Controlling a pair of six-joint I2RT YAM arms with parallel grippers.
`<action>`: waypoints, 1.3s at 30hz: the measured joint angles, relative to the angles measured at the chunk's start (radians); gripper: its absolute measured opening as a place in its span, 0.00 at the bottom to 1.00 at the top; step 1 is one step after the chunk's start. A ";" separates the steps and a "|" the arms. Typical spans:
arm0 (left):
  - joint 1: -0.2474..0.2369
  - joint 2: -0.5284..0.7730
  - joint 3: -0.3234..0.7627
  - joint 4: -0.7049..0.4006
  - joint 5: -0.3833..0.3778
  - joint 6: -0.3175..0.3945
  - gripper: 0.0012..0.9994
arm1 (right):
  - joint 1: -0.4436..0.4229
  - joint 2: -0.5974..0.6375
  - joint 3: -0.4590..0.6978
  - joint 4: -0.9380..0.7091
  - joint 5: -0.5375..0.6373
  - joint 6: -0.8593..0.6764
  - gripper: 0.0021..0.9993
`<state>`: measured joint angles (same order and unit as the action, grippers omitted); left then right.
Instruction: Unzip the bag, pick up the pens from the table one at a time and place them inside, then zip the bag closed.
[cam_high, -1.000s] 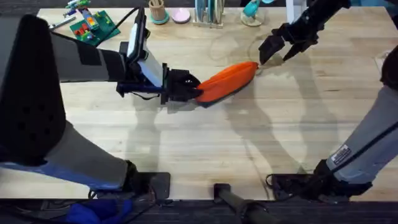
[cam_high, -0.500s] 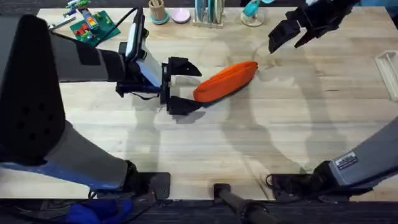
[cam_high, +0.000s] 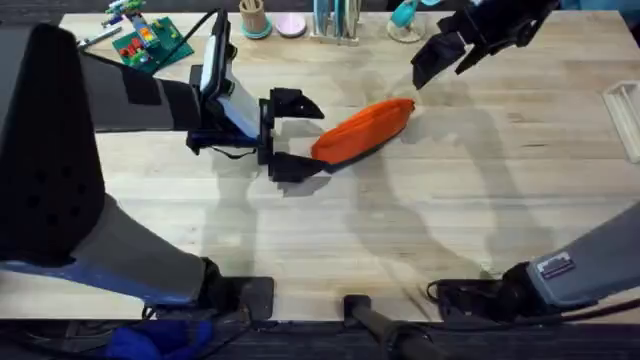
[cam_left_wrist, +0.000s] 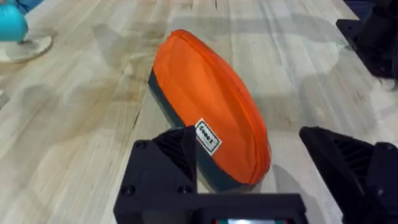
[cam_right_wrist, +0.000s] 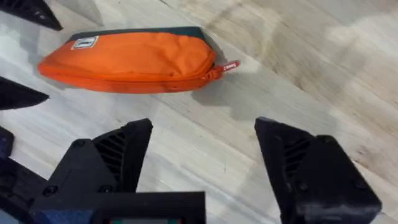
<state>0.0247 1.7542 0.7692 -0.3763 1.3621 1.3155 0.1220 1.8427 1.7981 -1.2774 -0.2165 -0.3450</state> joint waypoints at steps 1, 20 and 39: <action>0.003 0.000 0.000 0.000 0.000 -0.018 1.00 | 0.005 0.000 0.000 0.000 0.000 0.000 1.00; 0.045 -0.352 0.099 -0.223 -0.392 -0.563 1.00 | 0.012 0.000 0.002 0.000 0.002 0.000 1.00; 0.045 -0.879 0.100 -0.609 -0.975 -1.045 1.00 | 0.023 0.000 0.002 -0.179 -0.040 -0.005 1.00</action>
<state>0.0700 0.8755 0.8688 -0.9853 0.3869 0.2703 0.1455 1.8427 1.8000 -1.4559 -0.2569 -0.3500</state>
